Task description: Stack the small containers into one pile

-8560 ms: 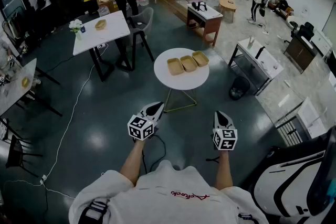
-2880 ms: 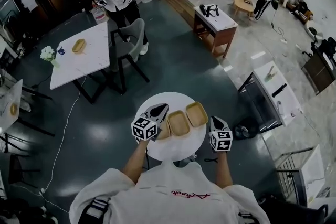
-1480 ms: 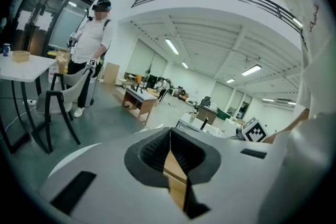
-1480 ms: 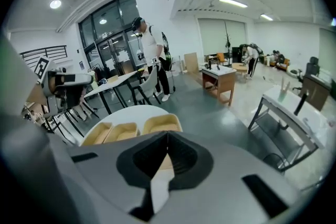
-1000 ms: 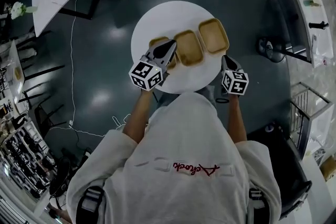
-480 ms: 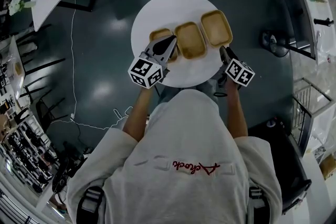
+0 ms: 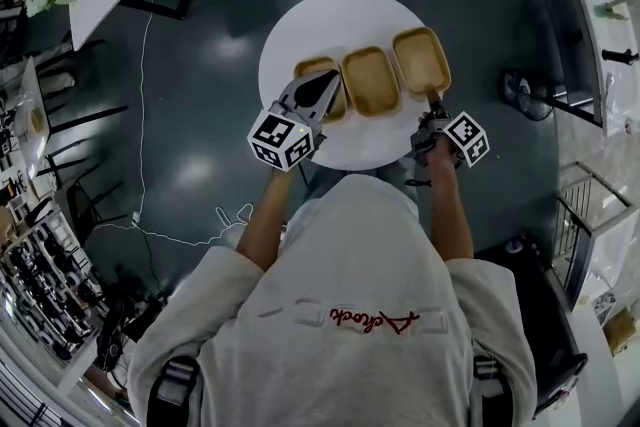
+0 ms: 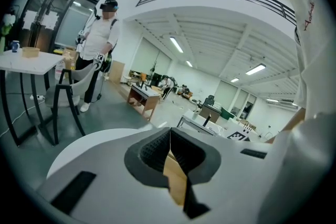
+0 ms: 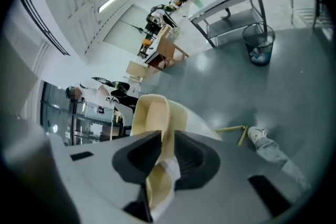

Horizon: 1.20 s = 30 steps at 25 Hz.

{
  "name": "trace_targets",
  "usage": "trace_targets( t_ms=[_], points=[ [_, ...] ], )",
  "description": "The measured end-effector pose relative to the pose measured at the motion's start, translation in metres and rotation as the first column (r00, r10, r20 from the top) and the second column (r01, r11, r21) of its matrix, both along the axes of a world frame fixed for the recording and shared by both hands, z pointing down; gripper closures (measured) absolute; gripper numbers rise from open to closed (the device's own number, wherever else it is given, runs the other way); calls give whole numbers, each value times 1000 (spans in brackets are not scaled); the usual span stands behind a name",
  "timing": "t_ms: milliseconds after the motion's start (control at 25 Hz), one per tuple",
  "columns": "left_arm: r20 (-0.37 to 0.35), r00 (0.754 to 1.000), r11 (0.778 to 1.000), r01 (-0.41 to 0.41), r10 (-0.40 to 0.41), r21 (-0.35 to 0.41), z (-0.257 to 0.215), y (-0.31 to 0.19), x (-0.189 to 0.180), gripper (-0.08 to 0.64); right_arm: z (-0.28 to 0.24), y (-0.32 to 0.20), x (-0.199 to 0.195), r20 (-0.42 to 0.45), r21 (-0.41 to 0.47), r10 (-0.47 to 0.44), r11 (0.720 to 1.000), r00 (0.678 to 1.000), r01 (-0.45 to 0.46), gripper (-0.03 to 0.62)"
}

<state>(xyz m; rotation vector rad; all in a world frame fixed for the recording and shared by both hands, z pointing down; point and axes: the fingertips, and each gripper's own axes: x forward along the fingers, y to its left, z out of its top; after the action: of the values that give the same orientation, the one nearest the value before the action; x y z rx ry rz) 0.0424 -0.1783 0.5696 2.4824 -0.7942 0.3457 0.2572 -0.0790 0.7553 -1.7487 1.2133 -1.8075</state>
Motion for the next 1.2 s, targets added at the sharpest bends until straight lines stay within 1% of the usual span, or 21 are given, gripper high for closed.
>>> trace_targets(
  t_ms=[80,200,320,440,560,800,960,1080,1200],
  points=[
    [0,1000,1000,8,-8,1,0,0,-4,549,1,-3,0,31,7,34,999,999,-34,524],
    [0,1000,1000,20,-20,3,-1,-1,-7,549,-1,-5,3,54,15,55,998,997,-56,555],
    [-5,1000,999,31,-31,8,-4,-2,-9,549,-7,-6,6,76,43,73,996,994,-77,566],
    [-10,999,999,37,-37,14,-7,-2,-12,549,-20,-6,6,78,78,74,994,994,-81,566],
    [-15,999,999,43,-43,22,-11,-3,-14,549,-40,-8,1,116,124,85,987,990,-99,566],
    [-32,998,997,61,-60,43,-22,-6,-23,549,-70,-10,-34,165,173,50,982,985,-79,566],
    [-39,996,995,77,-75,56,-28,-6,-34,548,-71,-5,-66,179,163,13,986,984,-43,566],
    [-40,995,994,93,-90,61,-31,-5,-45,549,-69,0,-84,198,148,14,988,980,-44,566],
    [-37,994,993,106,-104,61,-30,-5,-60,549,-65,3,-101,196,137,3,990,981,-31,566]
  ],
)
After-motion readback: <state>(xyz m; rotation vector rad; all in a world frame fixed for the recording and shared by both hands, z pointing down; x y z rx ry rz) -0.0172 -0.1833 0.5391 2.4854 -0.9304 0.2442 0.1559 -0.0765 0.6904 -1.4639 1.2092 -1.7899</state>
